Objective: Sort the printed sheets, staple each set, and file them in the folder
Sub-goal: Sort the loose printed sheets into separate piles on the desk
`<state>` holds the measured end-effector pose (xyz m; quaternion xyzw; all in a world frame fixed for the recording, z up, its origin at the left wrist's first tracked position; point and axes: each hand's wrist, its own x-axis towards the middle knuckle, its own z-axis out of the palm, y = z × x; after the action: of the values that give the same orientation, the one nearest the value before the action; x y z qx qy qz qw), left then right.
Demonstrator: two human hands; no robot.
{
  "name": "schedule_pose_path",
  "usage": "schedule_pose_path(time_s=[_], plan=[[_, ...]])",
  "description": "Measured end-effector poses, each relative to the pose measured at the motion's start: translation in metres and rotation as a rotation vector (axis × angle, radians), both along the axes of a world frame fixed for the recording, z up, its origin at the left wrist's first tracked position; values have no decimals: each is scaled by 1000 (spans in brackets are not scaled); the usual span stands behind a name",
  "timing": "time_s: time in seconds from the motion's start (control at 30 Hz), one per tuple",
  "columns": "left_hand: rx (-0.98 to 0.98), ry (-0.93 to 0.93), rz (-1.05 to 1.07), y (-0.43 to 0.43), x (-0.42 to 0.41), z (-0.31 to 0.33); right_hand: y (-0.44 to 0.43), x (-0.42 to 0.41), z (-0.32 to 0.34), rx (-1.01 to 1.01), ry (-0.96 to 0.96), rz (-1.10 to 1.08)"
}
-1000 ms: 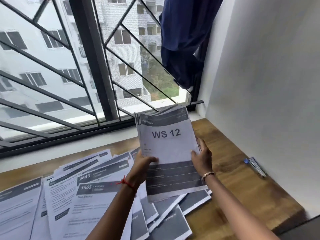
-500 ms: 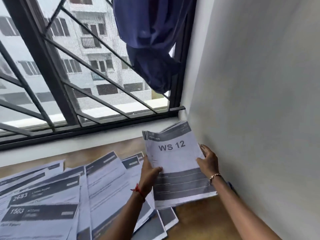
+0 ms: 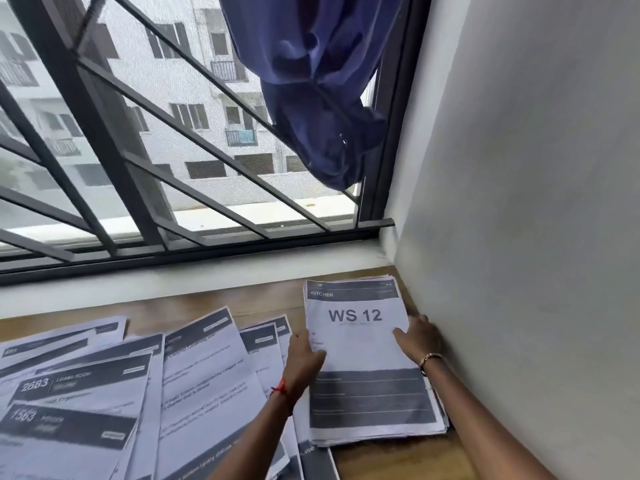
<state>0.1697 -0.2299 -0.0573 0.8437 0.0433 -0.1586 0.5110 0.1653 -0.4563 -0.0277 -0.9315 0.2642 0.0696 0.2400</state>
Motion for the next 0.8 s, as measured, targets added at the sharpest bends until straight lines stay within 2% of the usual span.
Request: schedule_pose_path(time_s=[0.17, 0.43, 0.53, 0.67, 0.8], plan=[[76, -31, 51, -6, -4, 25, 1, 8, -5, 0, -95, -18], [51, 13, 15, -9, -9, 25, 2, 15, -9, -72, -7, 102], [48, -67, 25, -12, -13, 26, 6, 16, -7, -90, -31, 75], [85, -277, 23, 0, -23, 30, 36, 11, 3, -144, -231, 17], [116, -400, 56, 38, -47, 30, 88, -1, 10, -38, -380, 208]])
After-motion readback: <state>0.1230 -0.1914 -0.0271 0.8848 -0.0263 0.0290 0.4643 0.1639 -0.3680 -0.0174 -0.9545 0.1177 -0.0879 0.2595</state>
